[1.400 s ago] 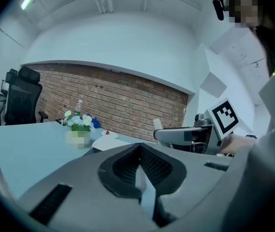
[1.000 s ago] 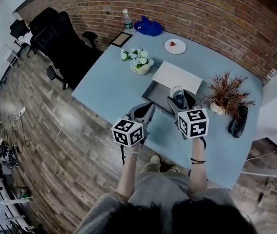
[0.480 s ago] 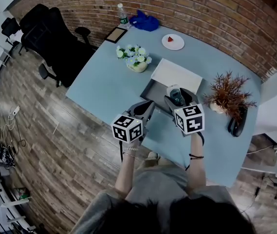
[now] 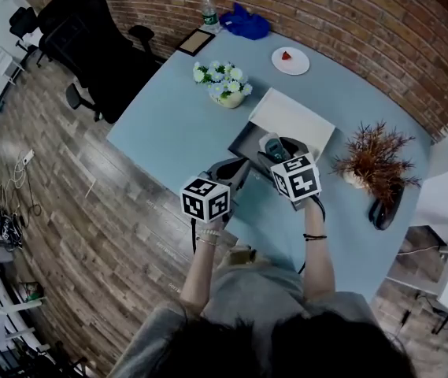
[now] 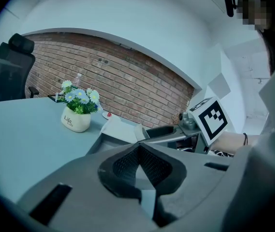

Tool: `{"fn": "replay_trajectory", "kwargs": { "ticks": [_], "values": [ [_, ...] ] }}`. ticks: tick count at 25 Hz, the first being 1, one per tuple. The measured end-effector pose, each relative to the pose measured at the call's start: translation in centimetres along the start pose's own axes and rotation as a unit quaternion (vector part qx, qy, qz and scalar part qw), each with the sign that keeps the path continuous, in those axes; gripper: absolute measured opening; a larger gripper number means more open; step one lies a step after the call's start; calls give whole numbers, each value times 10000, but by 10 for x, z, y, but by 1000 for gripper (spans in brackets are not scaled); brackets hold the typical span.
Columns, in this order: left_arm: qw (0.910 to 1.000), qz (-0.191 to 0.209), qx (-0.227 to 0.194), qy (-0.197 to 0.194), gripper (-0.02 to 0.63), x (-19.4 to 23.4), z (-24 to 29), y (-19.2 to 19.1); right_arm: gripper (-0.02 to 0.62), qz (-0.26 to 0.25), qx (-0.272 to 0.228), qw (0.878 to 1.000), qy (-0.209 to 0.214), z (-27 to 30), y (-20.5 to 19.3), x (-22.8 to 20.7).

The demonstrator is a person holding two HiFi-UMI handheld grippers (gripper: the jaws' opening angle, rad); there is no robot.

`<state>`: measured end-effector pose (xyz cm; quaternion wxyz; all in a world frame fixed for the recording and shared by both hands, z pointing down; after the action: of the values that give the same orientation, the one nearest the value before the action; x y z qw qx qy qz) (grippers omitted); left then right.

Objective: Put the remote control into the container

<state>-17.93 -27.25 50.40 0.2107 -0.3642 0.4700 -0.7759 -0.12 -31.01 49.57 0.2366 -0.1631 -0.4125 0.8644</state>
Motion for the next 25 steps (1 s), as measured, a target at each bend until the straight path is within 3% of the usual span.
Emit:
{"fn": "replay_trajectory", "kwargs": {
  "ticks": [11,25],
  "values": [
    [9990,-229,371,58,3,8,11,-22,287,-277,700,9965,360,40,-15,-4],
    [9972,-417,618,13,3,10,9,-36,287,-426,1307,9899,336,73,-27,-4]
  ]
}}
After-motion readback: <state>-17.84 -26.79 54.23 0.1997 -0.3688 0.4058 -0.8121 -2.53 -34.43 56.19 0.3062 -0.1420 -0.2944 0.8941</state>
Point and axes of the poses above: the fingertips, and each gripper's own axes: z forward along the fingers, x to its left, y out of its top, the point moved 10 cm from there along -z, backward along the fingers, and after that the axes turned 3 degrees about z, right-handed, at the moved point
